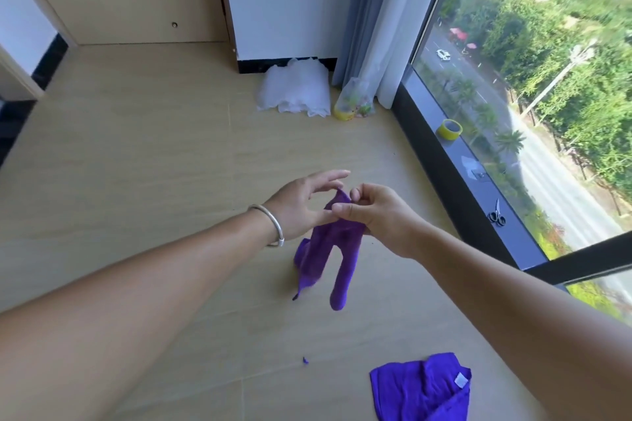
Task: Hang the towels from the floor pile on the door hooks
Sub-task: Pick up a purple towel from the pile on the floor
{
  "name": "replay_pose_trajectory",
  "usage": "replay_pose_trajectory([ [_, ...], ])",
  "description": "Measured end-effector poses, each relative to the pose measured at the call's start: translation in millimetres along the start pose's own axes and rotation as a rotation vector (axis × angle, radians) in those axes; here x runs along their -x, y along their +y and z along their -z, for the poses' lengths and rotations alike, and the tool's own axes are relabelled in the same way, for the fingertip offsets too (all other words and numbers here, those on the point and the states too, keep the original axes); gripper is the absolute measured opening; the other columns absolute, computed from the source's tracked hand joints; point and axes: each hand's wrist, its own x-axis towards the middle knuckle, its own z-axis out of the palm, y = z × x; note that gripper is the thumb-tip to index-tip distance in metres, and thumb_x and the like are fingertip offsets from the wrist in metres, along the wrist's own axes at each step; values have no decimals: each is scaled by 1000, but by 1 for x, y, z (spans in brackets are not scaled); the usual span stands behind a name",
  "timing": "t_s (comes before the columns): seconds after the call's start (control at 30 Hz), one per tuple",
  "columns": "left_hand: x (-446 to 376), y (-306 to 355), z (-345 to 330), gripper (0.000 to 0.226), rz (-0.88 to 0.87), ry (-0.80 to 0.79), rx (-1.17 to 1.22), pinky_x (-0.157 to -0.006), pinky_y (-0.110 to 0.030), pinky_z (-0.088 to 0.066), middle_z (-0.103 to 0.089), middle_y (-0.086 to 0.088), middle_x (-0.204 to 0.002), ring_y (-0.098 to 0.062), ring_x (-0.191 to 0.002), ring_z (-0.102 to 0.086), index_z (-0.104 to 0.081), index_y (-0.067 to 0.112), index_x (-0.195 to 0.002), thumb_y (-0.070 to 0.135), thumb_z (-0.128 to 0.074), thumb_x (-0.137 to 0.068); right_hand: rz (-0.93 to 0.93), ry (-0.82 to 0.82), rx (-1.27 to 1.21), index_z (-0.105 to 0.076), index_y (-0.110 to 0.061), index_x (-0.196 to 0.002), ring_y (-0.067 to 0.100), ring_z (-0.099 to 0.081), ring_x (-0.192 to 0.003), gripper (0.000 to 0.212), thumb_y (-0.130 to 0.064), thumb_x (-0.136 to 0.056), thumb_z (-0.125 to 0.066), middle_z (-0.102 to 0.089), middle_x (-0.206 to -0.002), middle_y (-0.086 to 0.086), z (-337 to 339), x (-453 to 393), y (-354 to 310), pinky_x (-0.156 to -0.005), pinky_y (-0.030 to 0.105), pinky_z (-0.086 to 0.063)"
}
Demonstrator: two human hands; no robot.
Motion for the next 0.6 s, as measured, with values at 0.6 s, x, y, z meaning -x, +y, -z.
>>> replay_pose_trajectory([
  [0.6,22,0,29,10,-67,391,6,-64,-19,-44,-66,1,-77,-8,-64,-57,-61,18,-85,8,-61,-87,-36,268,798,-48,-13,-73,30,-54,-70,8,-16,-73,-55,-59,-69,4,-40,0,99,-56,32,-40],
])
